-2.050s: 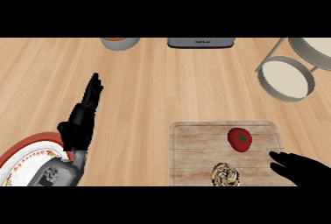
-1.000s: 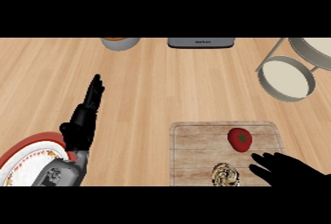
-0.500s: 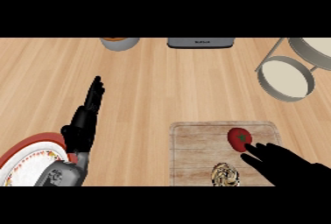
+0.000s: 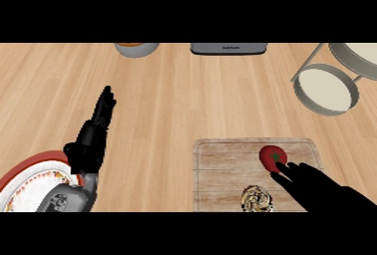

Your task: Pick the cupcake from the cutting board and place it in the tiered basket

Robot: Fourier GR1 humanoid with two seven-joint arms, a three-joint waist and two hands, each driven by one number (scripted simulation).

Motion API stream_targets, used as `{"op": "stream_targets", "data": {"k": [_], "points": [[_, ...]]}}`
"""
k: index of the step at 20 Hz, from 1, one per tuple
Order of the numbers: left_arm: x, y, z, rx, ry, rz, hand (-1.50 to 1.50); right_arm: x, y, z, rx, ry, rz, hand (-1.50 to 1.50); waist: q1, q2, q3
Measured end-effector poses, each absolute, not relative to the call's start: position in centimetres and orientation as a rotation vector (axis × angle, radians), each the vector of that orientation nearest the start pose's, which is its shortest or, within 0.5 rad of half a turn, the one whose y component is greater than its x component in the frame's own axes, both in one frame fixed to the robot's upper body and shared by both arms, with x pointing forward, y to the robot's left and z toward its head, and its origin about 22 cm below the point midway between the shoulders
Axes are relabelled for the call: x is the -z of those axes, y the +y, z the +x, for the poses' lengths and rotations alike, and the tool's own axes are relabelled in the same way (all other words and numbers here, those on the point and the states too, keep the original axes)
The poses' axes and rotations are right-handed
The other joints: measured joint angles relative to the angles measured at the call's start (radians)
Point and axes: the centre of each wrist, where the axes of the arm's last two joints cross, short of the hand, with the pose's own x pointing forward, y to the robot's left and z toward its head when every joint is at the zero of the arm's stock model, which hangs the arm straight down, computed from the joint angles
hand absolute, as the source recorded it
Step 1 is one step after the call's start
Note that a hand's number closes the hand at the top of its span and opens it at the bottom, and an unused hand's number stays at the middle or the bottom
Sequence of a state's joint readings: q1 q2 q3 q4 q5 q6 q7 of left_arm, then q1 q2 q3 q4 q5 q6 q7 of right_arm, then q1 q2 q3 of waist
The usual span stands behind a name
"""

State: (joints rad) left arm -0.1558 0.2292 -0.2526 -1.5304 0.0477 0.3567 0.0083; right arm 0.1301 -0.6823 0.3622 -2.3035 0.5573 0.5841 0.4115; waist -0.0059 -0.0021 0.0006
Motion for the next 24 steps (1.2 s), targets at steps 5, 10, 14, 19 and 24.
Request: {"op": "stream_targets", "data": {"k": [5, 10, 14, 19, 24], "points": [[-2.8, 20.8, 27.1, 0.106, -1.659, 0.196, 0.00, -12.7, -23.0, 15.7, -1.569, -1.218, -0.534, -1.50, 0.002, 0.001, 0.000], [-2.5, 20.9, 27.5, 0.102, -1.661, 0.197, 0.00, -11.8, -22.6, 15.4, -1.577, -1.236, -0.519, -1.50, 0.002, 0.001, 0.000], [-2.7, 21.1, 27.2, 0.102, -1.660, 0.194, 0.00, -11.3, -22.5, 15.8, -1.574, -1.240, -0.499, -1.50, 0.003, 0.001, 0.000], [-3.3, 20.7, 27.3, 0.104, -1.661, 0.198, 0.00, -10.6, -22.1, 15.9, -1.574, -1.216, -0.485, -1.50, 0.004, 0.001, -0.001], [-3.5, 20.4, 27.2, 0.109, -1.663, 0.200, 0.00, -9.6, -21.0, 16.5, -1.581, -1.203, -0.480, -1.50, 0.005, 0.001, -0.001]]}}
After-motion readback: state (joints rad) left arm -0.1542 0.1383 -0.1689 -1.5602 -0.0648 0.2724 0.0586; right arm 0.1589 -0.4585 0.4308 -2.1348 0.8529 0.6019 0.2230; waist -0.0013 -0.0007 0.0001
